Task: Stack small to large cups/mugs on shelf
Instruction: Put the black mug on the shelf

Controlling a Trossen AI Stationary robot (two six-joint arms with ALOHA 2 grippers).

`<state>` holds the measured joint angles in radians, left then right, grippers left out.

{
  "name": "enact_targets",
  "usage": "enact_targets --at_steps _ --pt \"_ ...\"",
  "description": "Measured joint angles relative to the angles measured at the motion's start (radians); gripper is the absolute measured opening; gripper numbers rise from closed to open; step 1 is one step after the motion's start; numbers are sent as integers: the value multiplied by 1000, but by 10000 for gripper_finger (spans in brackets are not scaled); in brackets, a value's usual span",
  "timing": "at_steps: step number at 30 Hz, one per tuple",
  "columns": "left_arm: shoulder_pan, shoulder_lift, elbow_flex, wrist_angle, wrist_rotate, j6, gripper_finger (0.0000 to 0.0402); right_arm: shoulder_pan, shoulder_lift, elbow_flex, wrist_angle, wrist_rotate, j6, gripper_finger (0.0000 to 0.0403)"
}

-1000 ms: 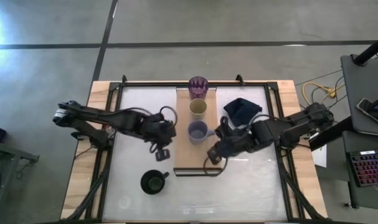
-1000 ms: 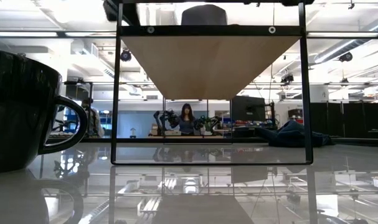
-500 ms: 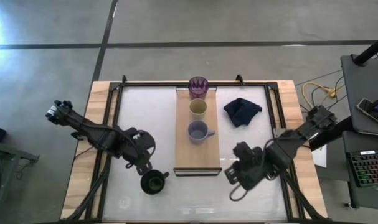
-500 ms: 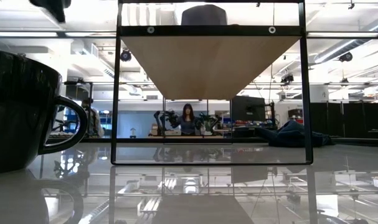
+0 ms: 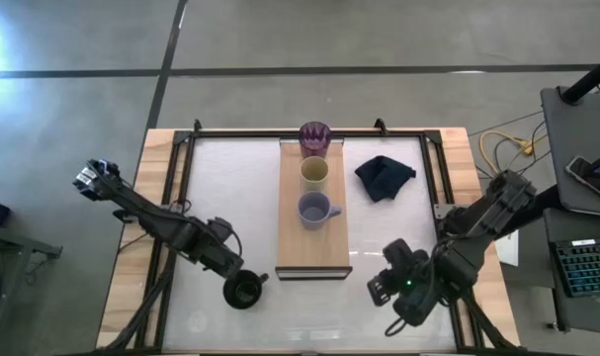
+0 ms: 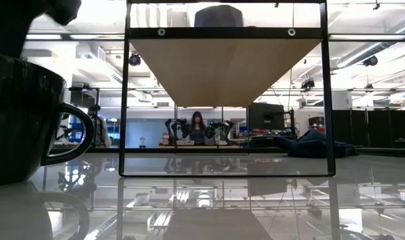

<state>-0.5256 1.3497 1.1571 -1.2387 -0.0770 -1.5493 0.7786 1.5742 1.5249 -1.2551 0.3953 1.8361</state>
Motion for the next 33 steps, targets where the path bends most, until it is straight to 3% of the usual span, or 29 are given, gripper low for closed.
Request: enact_targets --at_steps 4,10,23,33 --pt "-20 15 -36 94 61 -24 118 16 19 -2 1 -1 16 82" --pt "-55 21 -59 278 41 -80 118 25 48 -2 4 -9 29 82" --pt "-221 22 -68 262 -85 -456 118 46 65 -2 3 -3 49 82" --pt "-308 102 -65 318 -74 -593 118 46 65 -2 1 1 47 82"
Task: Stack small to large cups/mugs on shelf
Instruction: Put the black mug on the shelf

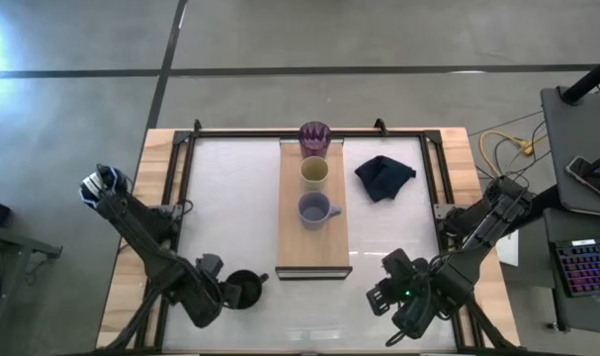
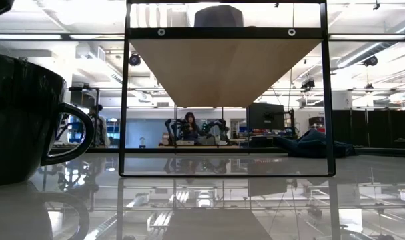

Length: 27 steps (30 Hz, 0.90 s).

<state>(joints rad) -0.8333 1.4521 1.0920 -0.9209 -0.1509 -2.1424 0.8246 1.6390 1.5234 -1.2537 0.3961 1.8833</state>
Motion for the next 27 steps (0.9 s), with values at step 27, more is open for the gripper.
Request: enact_targets --at_steps 27 --pt "24 97 -18 21 -58 31 90 0 -1 0 5 9 1 82"
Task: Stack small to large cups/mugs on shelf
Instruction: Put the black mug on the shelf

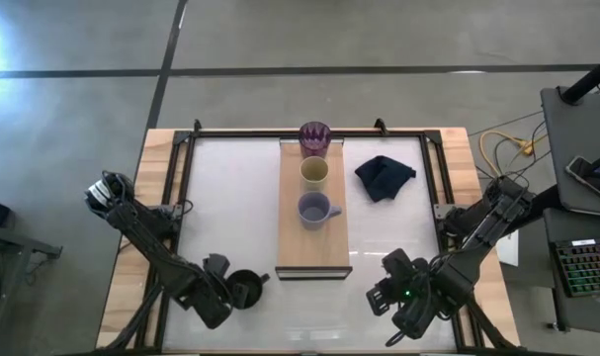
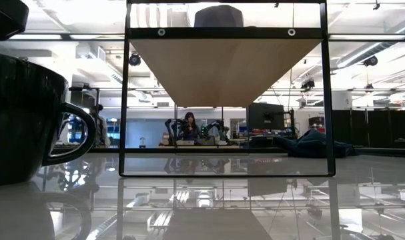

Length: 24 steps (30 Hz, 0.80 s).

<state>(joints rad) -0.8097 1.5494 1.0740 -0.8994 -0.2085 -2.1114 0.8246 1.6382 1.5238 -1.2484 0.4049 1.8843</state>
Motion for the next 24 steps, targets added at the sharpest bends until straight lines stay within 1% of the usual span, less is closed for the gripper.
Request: enact_targets --at_steps 4,6,12,17,21,24 --pt "10 0 -1 -7 -8 -1 25 0 0 0 1 0 0 82" --pt "14 0 -1 0 -5 7 11 0 0 0 1 0 0 82" --pt "21 -12 0 -37 -10 36 8 0 0 0 4 8 0 82" --pt "23 -102 45 -88 -27 94 5 0 0 0 4 15 0 82" --pt "22 -191 124 -192 -75 152 3 0 0 0 4 16 0 82" --pt "25 -243 202 -239 -160 200 3 0 0 0 2 16 0 82"
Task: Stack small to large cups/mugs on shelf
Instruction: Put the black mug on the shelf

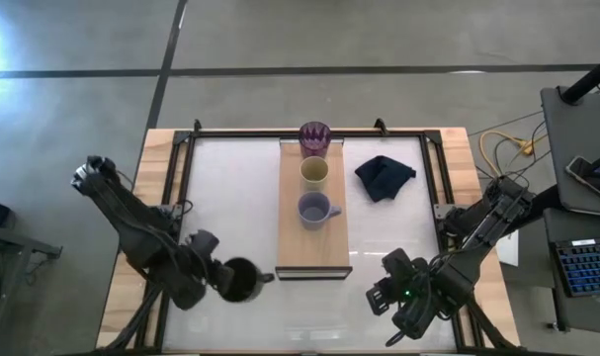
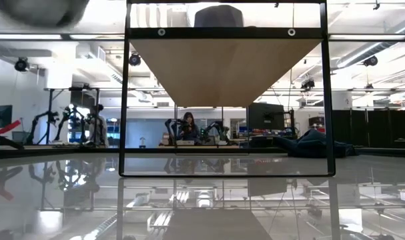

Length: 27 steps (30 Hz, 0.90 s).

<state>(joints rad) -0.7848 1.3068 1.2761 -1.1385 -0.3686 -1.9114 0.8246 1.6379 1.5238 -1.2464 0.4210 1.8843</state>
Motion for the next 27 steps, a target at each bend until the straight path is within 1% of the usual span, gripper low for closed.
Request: enact_targets --at_steps 2,5,8,10,14,17,21,27 --pt "14 -26 49 -26 -64 42 2 0 0 0 -3 1 0 82" --pt "69 -41 112 -34 -144 146 2 0 0 0 -5 12 0 82" --pt "150 -31 175 -29 -165 284 2 0 0 0 -5 44 0 82" --pt "207 -8 218 -25 -140 380 2 0 0 0 -4 52 1 82" --pt "308 68 299 -30 -38 556 2 -5 0 0 -3 53 20 82" --pt "360 128 368 -22 25 664 2 -16 0 1 -4 62 26 82" --pt "413 200 445 -22 74 772 2 -30 0 12 -3 125 34 82" --pt "470 290 540 -19 100 874 2 -40 0 31 -2 180 30 82"
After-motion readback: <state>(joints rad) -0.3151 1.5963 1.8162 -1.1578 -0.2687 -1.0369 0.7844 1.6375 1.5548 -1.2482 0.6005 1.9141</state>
